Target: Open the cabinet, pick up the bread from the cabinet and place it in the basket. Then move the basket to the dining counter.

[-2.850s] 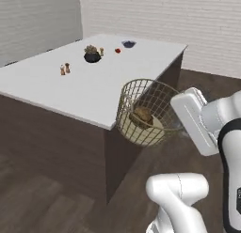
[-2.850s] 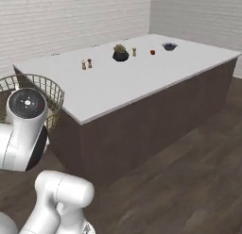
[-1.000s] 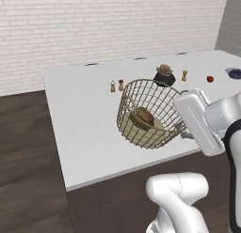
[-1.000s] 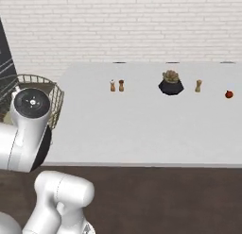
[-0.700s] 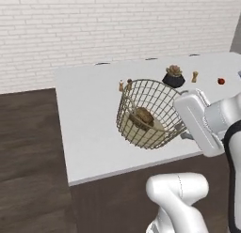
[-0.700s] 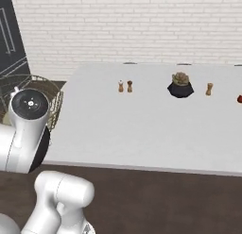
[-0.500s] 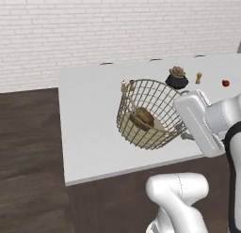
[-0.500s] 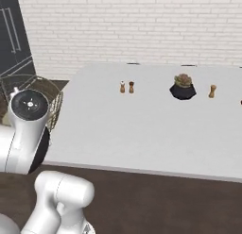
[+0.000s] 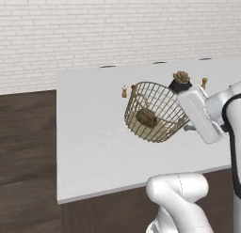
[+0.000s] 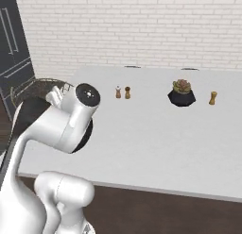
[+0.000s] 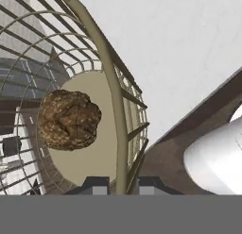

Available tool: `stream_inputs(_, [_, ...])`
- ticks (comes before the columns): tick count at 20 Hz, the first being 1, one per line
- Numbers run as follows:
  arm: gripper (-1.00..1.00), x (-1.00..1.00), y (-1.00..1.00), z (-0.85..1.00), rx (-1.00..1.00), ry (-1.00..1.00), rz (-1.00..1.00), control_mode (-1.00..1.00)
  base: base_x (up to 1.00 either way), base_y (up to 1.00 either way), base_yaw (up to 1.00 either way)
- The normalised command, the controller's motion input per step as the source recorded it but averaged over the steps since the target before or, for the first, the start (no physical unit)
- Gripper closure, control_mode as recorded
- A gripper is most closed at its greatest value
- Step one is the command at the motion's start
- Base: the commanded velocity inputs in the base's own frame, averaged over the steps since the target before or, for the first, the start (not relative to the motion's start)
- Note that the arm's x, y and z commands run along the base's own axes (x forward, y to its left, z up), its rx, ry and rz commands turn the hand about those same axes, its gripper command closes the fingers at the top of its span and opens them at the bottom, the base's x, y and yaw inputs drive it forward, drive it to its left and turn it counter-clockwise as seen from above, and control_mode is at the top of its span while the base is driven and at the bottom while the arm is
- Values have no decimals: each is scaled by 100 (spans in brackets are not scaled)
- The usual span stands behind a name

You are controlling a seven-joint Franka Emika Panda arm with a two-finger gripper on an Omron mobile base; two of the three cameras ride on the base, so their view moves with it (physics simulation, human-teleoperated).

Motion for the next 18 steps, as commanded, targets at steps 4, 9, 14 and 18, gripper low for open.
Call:
stream_inputs(4, [100, 100, -98, -51, 1, 15, 20, -100, 0, 0, 0])
stream_inputs(9, [100, 100, -59, -90, 0, 21, 13, -100, 0, 0, 0])
stream_inputs(14, [100, 100, -53, -78, 0, 15, 10, -100, 0, 0, 0])
stream_inputs(18, [100, 85, -9, -37, -8, -8, -1, -100, 0, 0, 0])
